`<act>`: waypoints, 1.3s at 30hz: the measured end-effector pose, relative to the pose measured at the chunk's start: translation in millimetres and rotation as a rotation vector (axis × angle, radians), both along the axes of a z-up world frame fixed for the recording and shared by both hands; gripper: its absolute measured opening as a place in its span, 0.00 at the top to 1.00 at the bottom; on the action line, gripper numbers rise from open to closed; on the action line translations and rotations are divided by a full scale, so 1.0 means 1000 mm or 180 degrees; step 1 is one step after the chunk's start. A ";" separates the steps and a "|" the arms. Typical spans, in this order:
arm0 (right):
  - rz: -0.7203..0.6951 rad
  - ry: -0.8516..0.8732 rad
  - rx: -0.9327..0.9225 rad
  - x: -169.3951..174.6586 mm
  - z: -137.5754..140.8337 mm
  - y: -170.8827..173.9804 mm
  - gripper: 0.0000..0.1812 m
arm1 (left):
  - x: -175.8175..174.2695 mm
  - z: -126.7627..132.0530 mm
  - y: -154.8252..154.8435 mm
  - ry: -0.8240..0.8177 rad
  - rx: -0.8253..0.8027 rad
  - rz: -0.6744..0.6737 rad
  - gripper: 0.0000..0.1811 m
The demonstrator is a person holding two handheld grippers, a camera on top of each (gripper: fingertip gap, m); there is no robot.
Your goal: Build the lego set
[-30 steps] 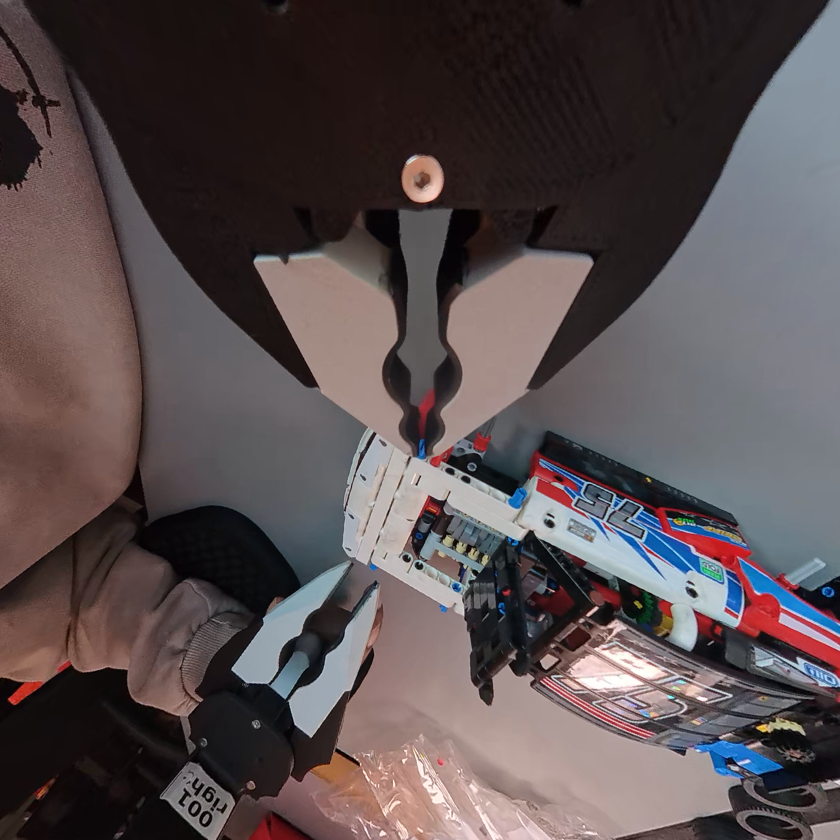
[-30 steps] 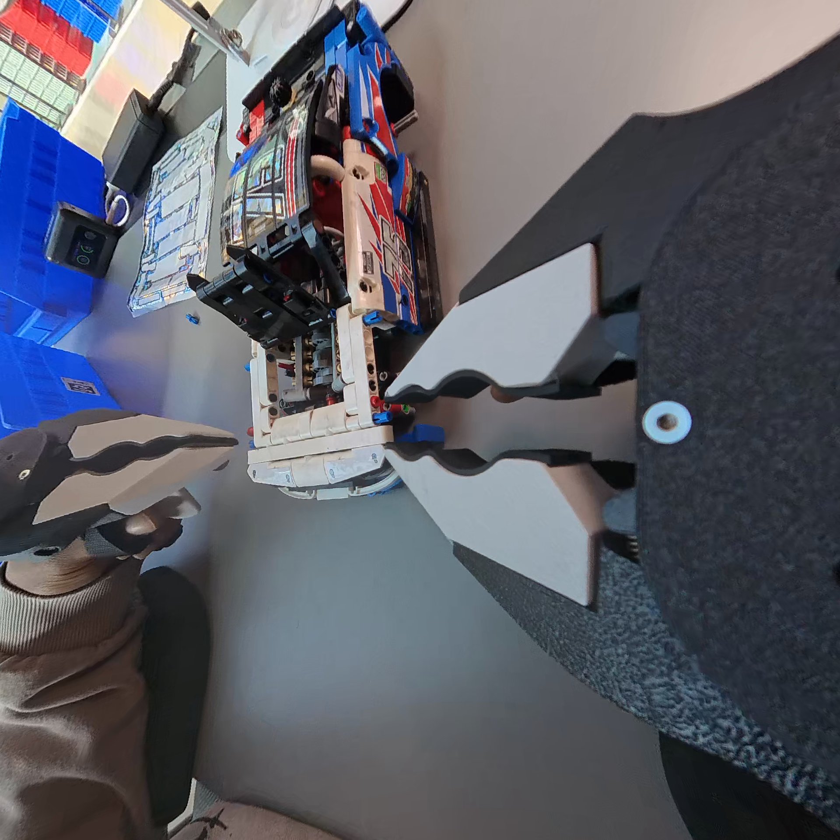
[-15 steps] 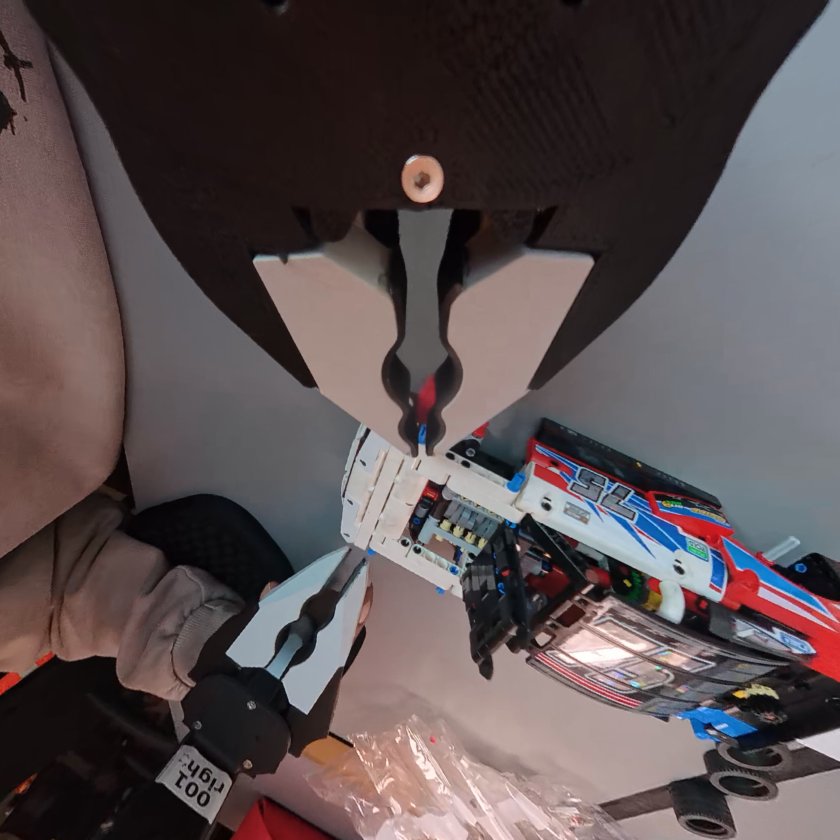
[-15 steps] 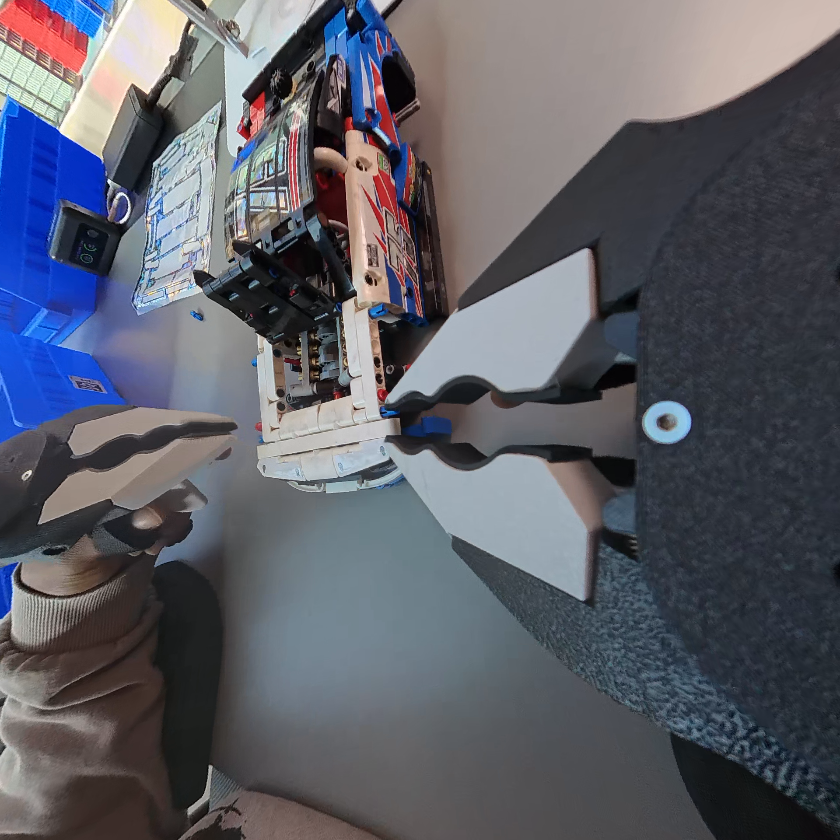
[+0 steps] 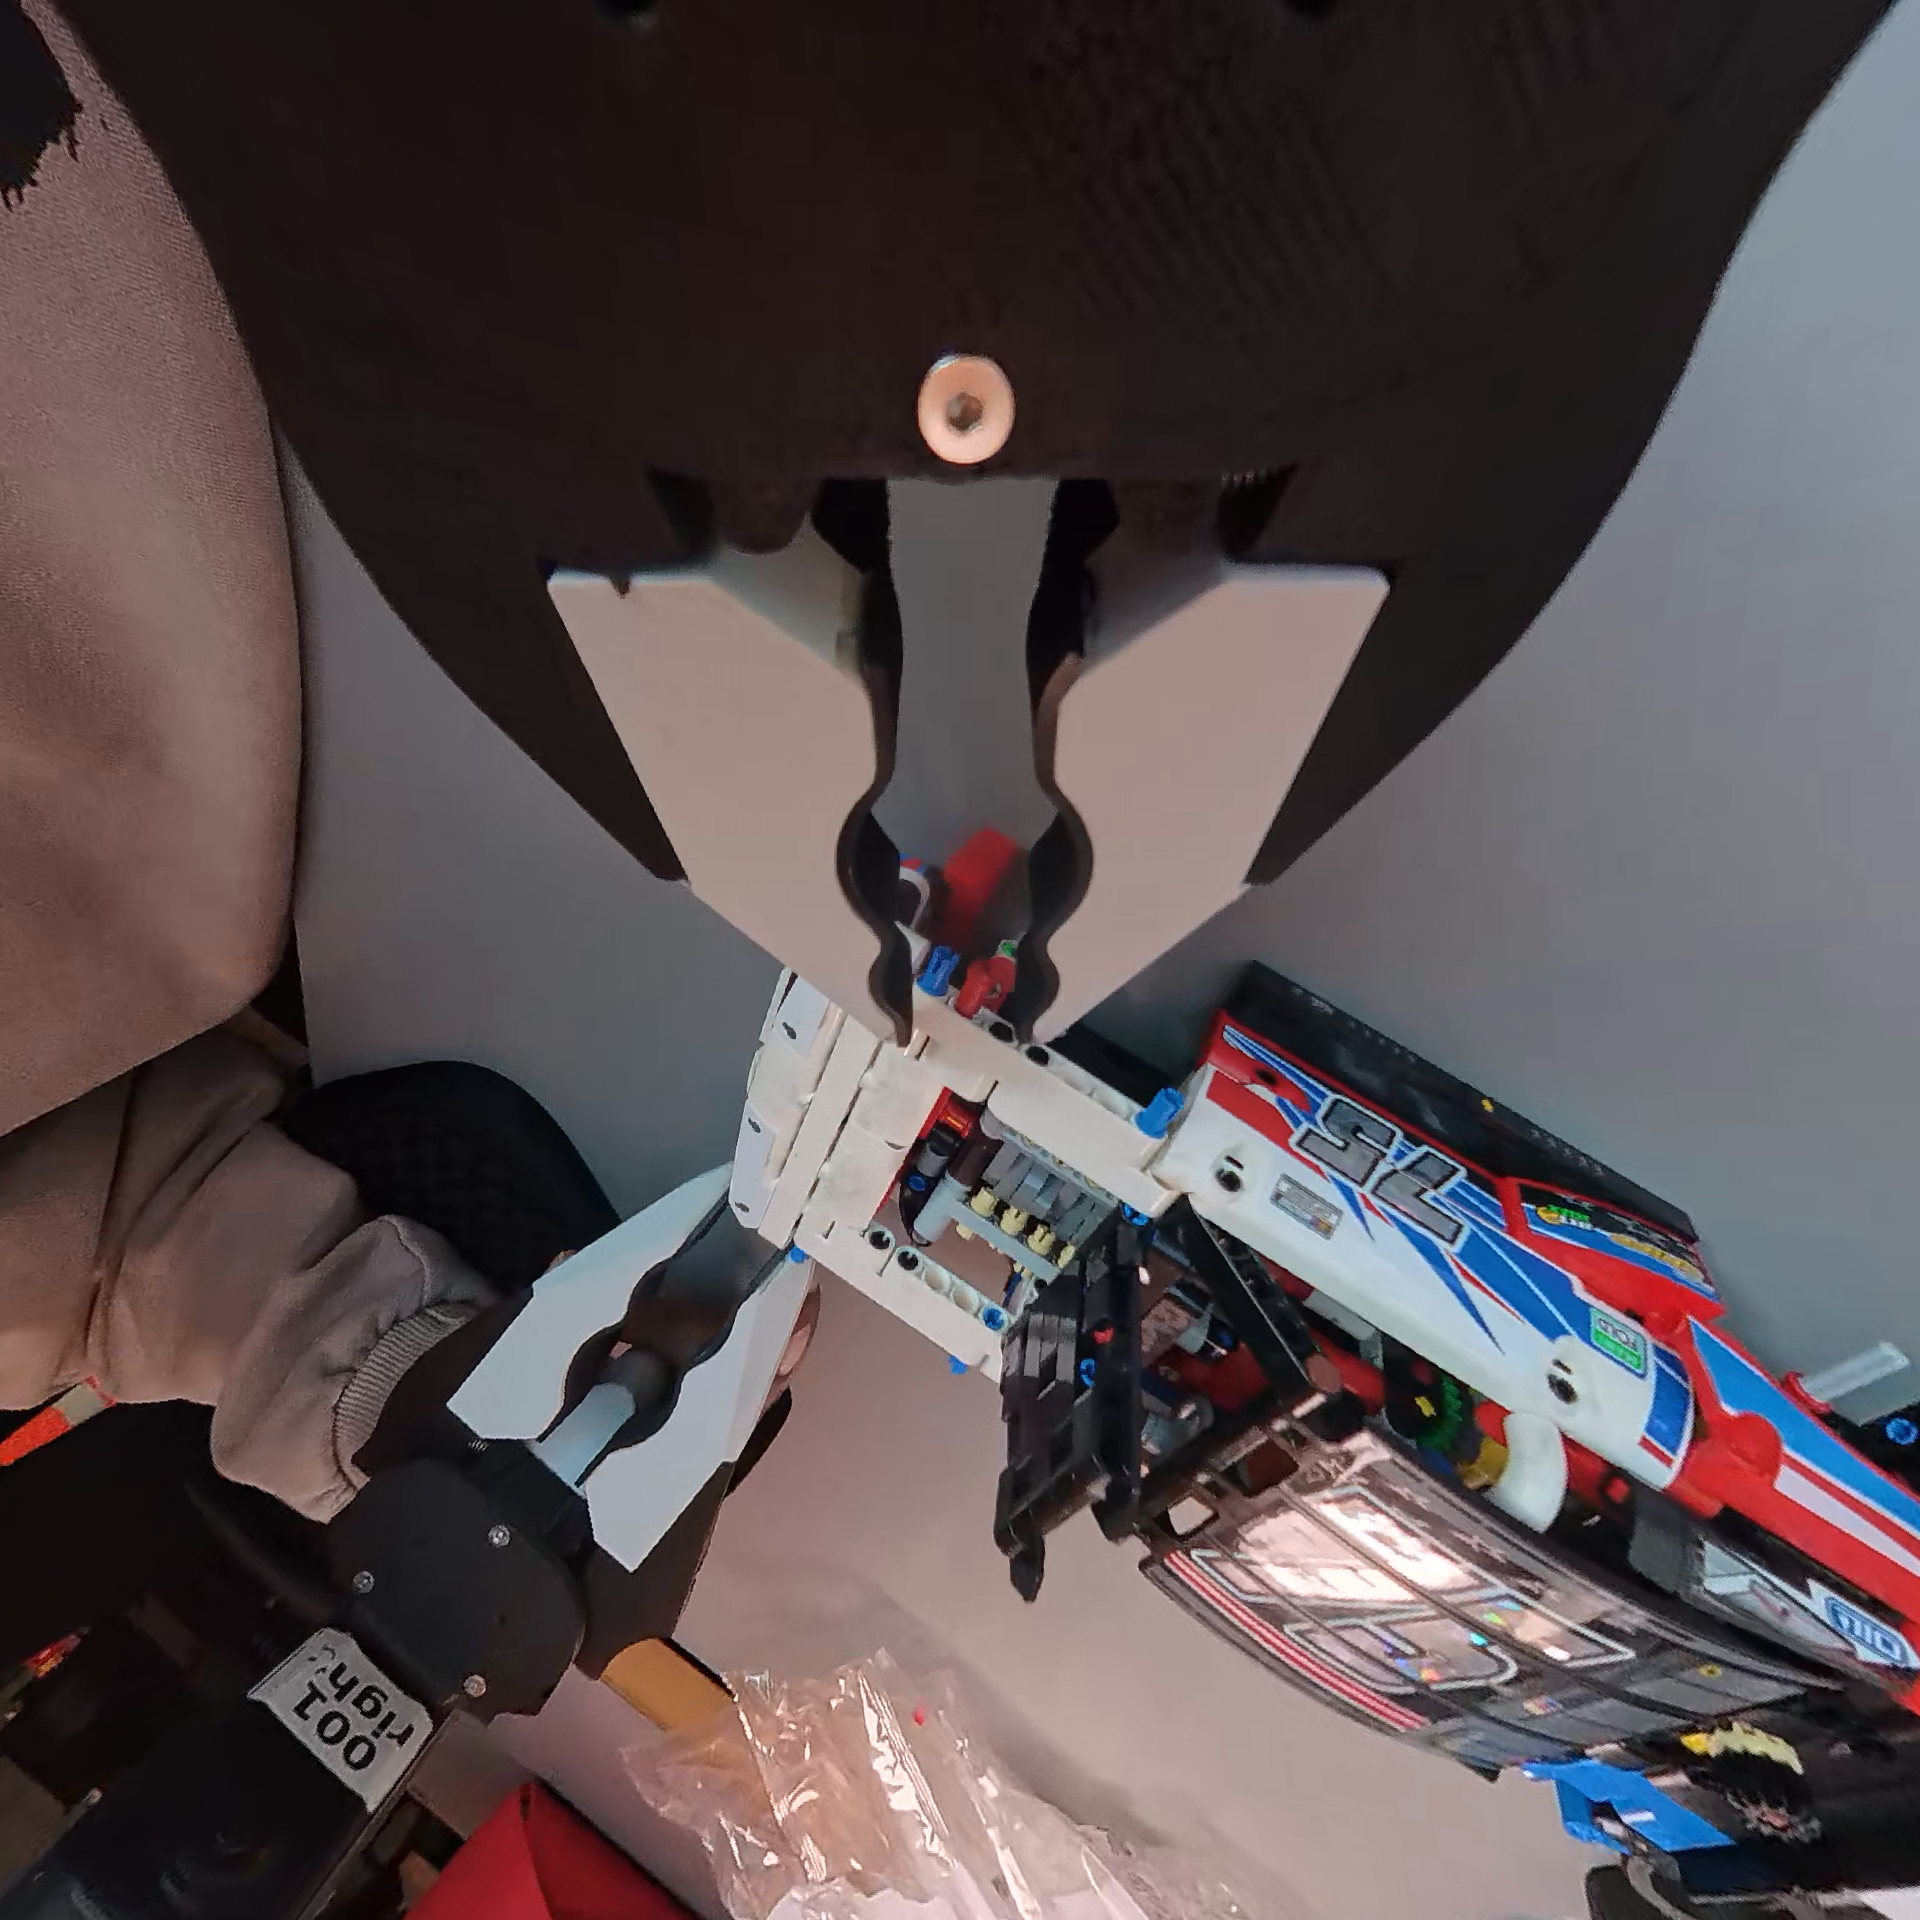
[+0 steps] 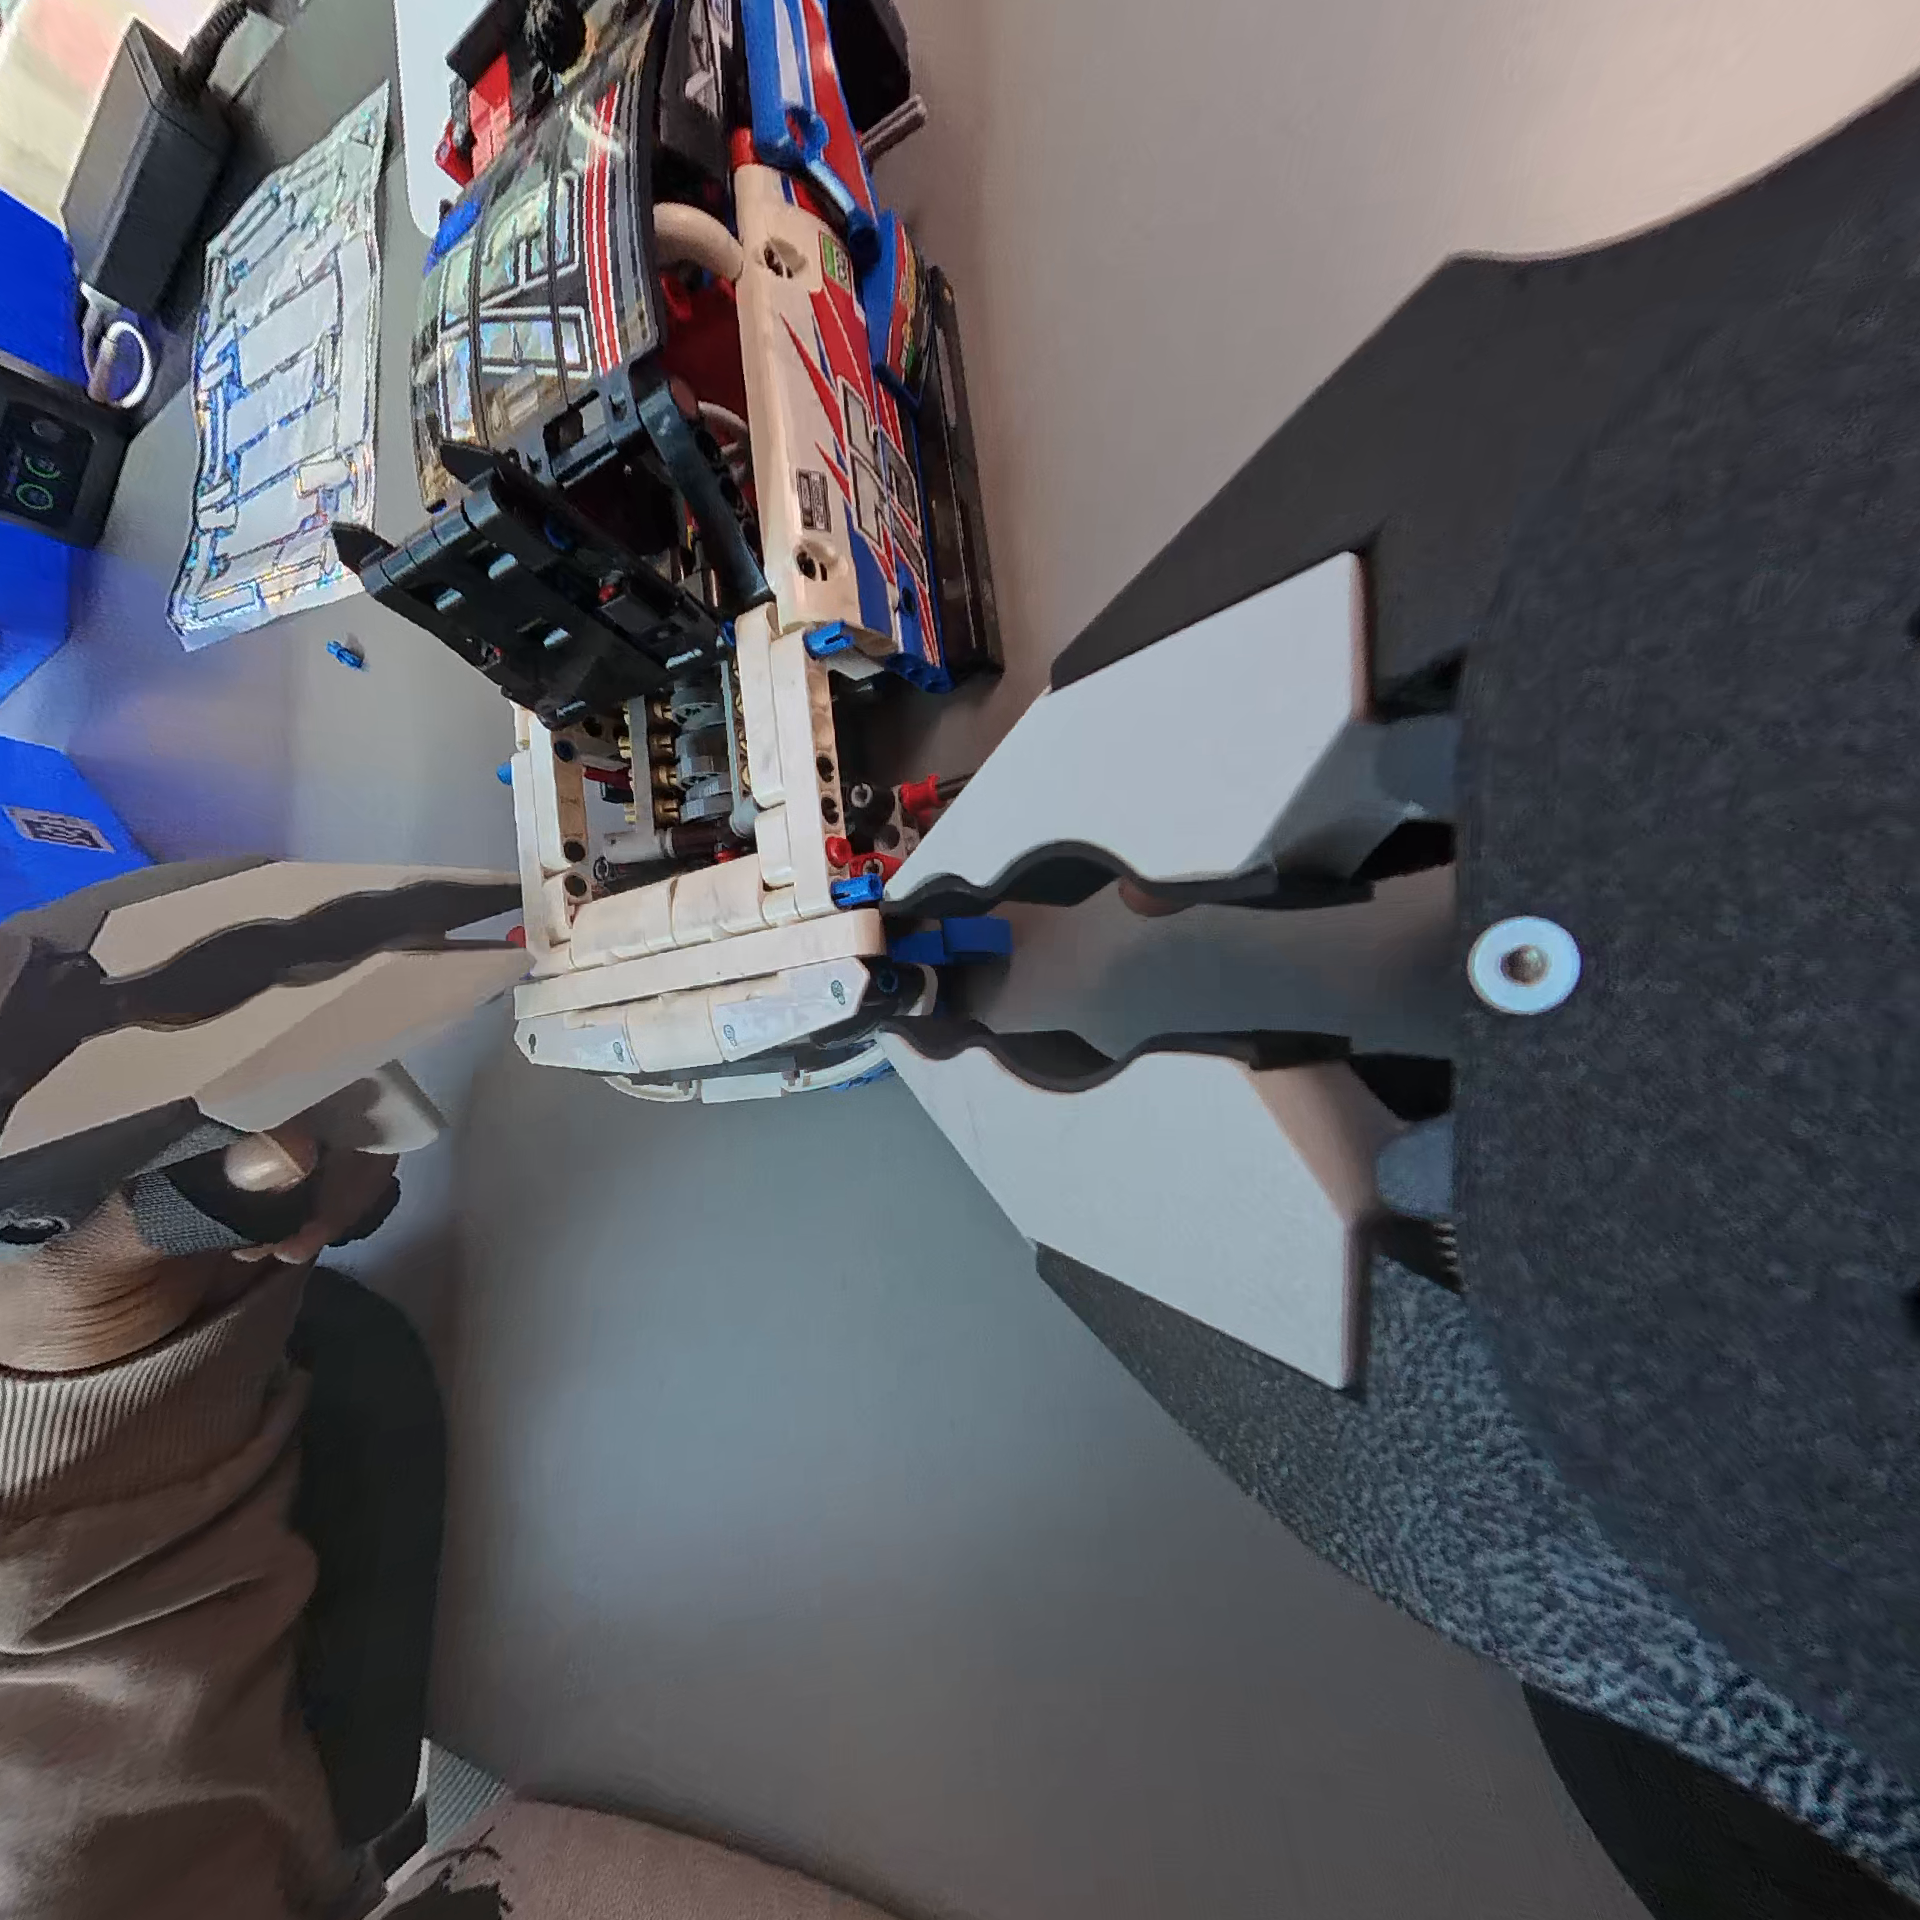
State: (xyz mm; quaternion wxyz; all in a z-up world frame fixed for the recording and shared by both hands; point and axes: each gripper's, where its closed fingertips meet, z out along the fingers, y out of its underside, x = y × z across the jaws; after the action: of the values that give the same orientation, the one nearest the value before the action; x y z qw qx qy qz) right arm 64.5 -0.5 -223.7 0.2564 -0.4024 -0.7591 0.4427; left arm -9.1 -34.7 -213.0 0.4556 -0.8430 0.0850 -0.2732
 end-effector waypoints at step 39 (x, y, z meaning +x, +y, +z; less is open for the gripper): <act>0.0063 -0.0141 -0.0436 0.004 0.008 0.004 0.84 | 0.021 -0.004 -0.018 0.0221 -0.0098 -0.0448 0.82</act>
State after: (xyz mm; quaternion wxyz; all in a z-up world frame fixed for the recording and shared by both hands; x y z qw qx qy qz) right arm 68.8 3.3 -216.1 0.2071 -0.4212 -0.7364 0.4872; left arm 12.1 -53.1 -216.7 0.4190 -0.8507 0.1556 -0.2765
